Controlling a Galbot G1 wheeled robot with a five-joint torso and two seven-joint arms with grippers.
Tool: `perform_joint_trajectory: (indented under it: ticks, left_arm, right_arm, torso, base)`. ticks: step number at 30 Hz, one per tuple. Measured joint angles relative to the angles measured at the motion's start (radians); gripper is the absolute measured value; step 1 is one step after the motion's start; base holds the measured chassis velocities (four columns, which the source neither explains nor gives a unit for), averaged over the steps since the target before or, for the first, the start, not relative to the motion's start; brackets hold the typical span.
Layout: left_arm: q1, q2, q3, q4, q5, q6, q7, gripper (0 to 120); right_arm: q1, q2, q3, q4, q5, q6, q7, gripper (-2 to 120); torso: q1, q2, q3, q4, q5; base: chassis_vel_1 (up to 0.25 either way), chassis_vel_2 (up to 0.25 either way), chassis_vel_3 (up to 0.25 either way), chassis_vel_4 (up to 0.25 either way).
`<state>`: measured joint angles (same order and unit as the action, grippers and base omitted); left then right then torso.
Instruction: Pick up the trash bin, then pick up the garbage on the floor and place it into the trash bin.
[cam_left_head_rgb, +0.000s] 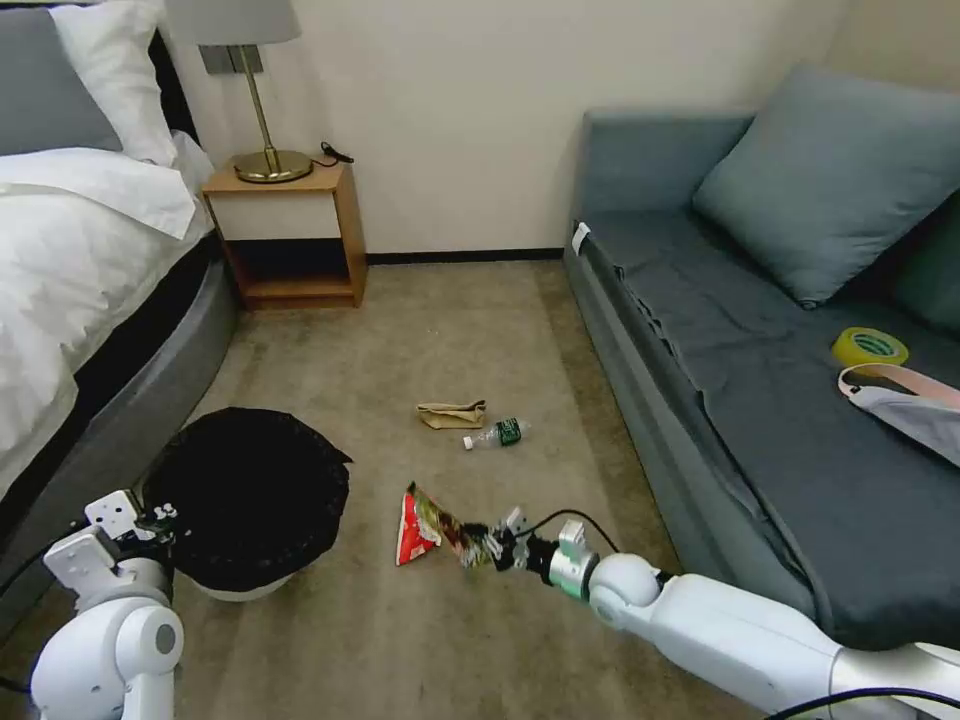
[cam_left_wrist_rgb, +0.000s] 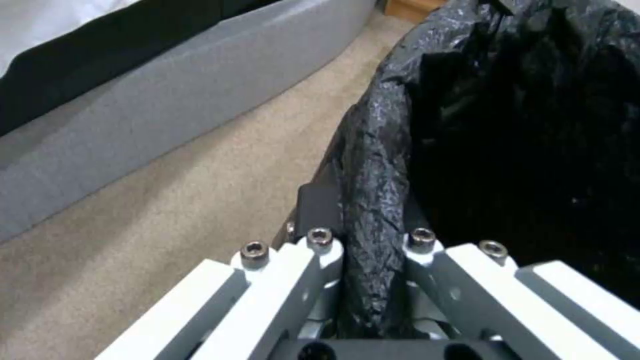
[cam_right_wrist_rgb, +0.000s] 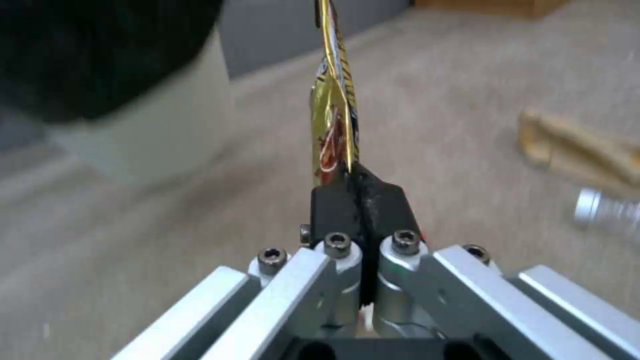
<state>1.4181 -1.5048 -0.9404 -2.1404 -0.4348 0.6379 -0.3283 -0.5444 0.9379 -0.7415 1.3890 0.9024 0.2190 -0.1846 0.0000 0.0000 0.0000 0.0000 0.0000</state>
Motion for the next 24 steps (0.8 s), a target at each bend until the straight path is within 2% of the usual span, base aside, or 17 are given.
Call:
perform_joint_trajectory:
  ticks: [6,8,12,18,22,24]
  left_arm:
    - [0.006,-0.004,0.011,-0.008,0.009,0.0,0.0,4]
    - [0.009,-0.004,0.014,-0.015,0.011,0.0,0.0,4]
    - [0.009,-0.005,0.018,-0.02,0.014,0.0,-0.001,4]
    - [0.009,-0.017,0.034,-0.024,0.029,0.0,-0.001,4]
    - [0.008,-0.025,0.043,-0.03,0.039,0.001,-0.002,4]
    - [0.007,-0.026,0.045,-0.032,0.041,0.001,-0.002,4]
  right_arm:
    - [0.029,-0.012,0.072,0.128,0.029,-0.03,0.043,0]
    - [0.049,-0.006,0.091,0.207,0.054,-0.054,0.081,0]
    - [0.071,0.012,0.093,0.263,0.069,-0.072,0.113,0]
    - [0.114,0.099,0.035,0.283,0.072,-0.095,0.187,0]
    - [0.139,0.219,-0.034,0.261,0.063,-0.106,0.236,0]
    - [0.144,0.238,-0.05,0.257,0.061,-0.107,0.24,0]
  torso:
    - [0.0,0.0,0.0,-0.0001,-0.0001]
    - [0.0,0.0,0.0,-0.0001,-0.0001]
    - [0.0,0.0,0.0,0.0,-0.0001]
    - [0.0,0.0,0.0,-0.0002,-0.0003]
    - [0.0,0.0,0.0,0.0003,-0.0002]
    - [0.0,0.0,0.0,0.0003,-0.0001]
  base:
    - [0.0,0.0,0.0,0.0]
    - [0.0,0.0,0.0,0.0]
    - [0.0,0.0,0.0,0.0]
    - [0.0,0.0,0.0,0.0]
    - [0.0,0.0,0.0,0.0]
    - [0.0,0.0,0.0,0.0]
